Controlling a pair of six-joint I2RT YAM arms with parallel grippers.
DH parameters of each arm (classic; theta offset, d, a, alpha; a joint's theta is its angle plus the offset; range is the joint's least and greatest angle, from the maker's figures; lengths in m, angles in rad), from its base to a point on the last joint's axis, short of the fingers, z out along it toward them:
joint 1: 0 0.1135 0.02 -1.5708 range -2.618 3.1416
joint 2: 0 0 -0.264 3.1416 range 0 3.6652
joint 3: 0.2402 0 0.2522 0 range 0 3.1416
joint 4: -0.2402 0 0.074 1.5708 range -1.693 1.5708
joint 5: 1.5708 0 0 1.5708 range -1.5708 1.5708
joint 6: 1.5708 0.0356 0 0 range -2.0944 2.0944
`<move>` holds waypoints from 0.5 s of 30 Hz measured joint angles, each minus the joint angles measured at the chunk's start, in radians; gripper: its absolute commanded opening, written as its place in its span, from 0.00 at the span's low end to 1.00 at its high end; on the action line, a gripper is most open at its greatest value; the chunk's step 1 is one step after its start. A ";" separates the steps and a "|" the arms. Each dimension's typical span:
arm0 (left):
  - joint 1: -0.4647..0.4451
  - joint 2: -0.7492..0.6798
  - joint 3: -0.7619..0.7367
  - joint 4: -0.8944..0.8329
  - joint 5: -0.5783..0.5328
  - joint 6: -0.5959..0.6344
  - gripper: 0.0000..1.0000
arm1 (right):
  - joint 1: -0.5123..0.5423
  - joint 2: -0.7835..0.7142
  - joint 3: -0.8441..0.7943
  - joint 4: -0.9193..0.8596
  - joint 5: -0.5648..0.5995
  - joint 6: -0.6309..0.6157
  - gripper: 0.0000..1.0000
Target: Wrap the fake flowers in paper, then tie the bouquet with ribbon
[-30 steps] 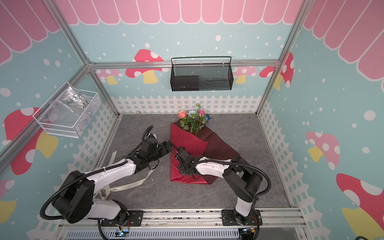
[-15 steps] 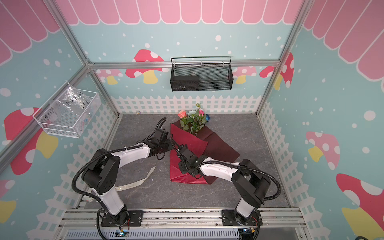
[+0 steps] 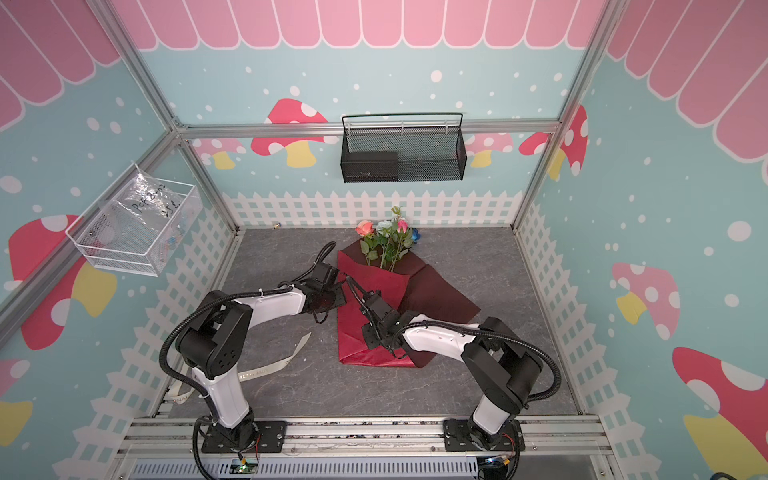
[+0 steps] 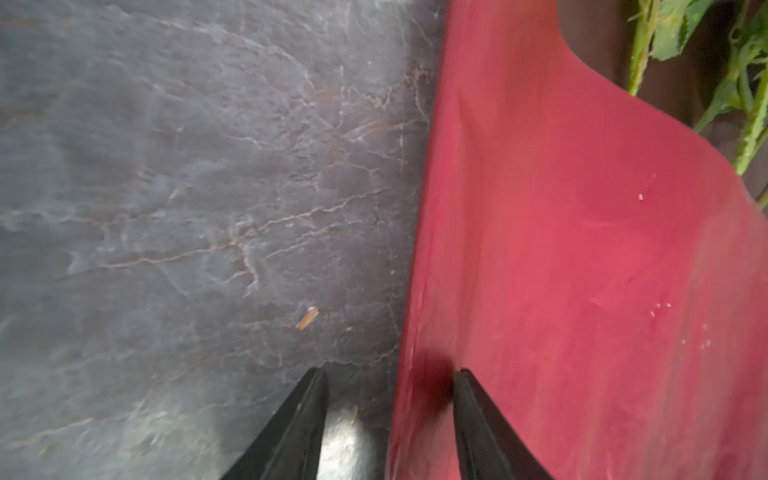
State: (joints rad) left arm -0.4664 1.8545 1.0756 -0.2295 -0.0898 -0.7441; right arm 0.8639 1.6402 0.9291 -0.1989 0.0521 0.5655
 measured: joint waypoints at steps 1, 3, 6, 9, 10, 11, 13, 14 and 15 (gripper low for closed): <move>0.000 -0.016 -0.013 -0.005 0.000 0.000 0.53 | 0.000 0.000 0.000 0.002 -0.004 0.001 0.33; -0.001 -0.059 -0.040 -0.013 0.000 0.000 0.53 | 0.000 0.000 0.000 0.008 -0.014 0.004 0.33; -0.011 -0.156 -0.087 -0.018 0.000 -0.006 0.51 | 0.000 0.000 0.000 0.017 -0.029 0.008 0.33; -0.048 -0.257 -0.132 -0.005 0.012 -0.021 0.45 | 0.000 0.007 0.000 0.024 -0.043 0.013 0.32; -0.066 -0.285 -0.149 0.008 0.024 -0.031 0.42 | 0.000 0.011 0.000 0.024 -0.045 0.015 0.32; -0.086 -0.307 -0.168 0.022 0.039 -0.042 0.40 | -0.001 0.014 0.000 0.024 -0.046 0.016 0.32; -0.123 -0.330 -0.204 0.050 0.072 -0.063 0.38 | -0.007 0.017 0.000 0.024 -0.051 0.020 0.32; -0.146 -0.336 -0.230 0.071 0.095 -0.083 0.37 | -0.014 0.017 0.000 0.024 -0.053 0.021 0.32; -0.161 -0.338 -0.249 0.081 0.109 -0.093 0.37 | -0.020 0.017 0.000 0.025 -0.054 0.023 0.32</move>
State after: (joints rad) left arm -0.6273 1.5162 0.8268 -0.1486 0.0193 -0.8375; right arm 0.8436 1.6569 0.9291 -0.1741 -0.0017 0.5888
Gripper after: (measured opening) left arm 0.379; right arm 0.321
